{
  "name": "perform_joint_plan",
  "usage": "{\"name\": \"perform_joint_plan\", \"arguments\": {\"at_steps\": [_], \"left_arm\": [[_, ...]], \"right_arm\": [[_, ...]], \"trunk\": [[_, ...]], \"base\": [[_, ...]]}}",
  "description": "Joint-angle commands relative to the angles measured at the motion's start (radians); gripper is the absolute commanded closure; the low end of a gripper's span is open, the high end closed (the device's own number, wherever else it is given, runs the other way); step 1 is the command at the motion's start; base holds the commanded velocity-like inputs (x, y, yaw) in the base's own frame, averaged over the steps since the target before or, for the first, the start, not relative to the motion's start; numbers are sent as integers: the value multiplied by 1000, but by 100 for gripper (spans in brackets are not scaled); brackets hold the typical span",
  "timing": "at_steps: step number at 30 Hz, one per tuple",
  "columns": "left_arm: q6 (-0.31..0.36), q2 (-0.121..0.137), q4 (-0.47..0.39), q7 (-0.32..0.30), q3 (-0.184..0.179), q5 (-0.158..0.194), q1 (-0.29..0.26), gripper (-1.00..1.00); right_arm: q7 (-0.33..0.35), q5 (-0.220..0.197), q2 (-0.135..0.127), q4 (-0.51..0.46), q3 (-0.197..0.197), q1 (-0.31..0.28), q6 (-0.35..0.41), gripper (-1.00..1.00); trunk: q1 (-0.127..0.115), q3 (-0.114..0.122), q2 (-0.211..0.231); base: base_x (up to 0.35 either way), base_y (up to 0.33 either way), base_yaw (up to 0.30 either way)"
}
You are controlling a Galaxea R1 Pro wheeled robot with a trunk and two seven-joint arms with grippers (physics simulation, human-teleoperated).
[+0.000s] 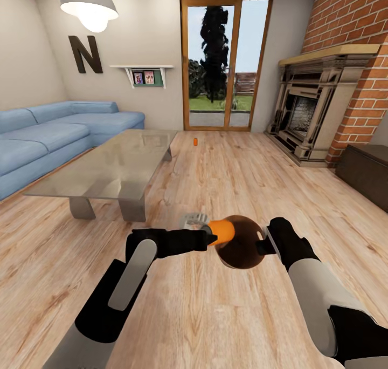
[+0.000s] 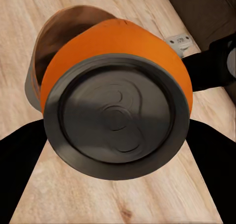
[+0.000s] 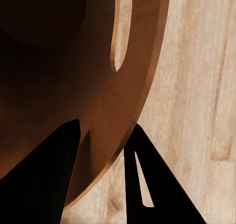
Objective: Put the three can of soda from the living room inside the tash can in the kitchen.
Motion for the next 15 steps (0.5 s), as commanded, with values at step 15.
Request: {"name": "perform_joint_plan", "arguments": {"at_steps": [15], "left_arm": [[0,6,7,10,-50,10,5,100]], "right_arm": [[2,-11,5,2,4,-1,0,100]], "trunk": [[0,0,0]], "base": [[0,0,0]]}}
